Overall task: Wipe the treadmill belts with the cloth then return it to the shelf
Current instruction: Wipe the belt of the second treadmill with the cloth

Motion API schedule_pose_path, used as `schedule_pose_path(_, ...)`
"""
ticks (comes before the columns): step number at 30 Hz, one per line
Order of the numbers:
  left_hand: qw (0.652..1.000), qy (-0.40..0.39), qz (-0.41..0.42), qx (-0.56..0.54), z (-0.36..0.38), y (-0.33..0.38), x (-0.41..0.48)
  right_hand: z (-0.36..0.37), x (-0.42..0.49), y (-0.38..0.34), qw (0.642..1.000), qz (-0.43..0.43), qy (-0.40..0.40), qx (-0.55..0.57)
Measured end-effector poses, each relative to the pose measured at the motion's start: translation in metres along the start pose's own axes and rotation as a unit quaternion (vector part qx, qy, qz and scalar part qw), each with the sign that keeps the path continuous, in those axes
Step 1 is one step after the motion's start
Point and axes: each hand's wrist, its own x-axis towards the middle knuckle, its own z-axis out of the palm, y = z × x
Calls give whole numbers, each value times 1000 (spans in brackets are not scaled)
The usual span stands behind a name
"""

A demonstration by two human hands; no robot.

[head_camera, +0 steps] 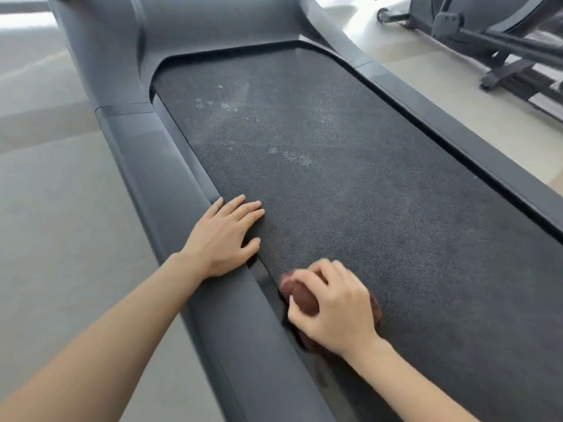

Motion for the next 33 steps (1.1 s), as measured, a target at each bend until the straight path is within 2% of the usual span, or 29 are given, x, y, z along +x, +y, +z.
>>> schedule_pose_path(8, 1000, 9, -6, -19, -4, 1, 0, 49, 138, 47, 995, 83, 21, -54)
schedule_pose_path(13, 999, 11, -39, -29, -7, 0, 3, 52, 158, 48, 991, 122, 4, -60)
schedule_pose_path(15, 999, 4, -46, -19, -6, 1, 3, 46, 137, 33, 995, 100, -5, -30)
schedule_pose_path(20, 999, -7, -46, -11, -7, 2, 6, 33, 62, 3, 998, -38, -31, 31)
schedule_pose_path(23, 999, -15, -49, -13, -8, 2, 5, 35, 68, 9, 998, -49, -23, 41)
schedule_pose_path(28, 999, -33, -36, -4, -6, -1, 4, 52, 142, 23, 999, 34, -28, -22)
schedule_pose_path(33, 997, -49, 52, 11, -19, -21, 21, 39, 158, 64, 985, 157, -36, -63)
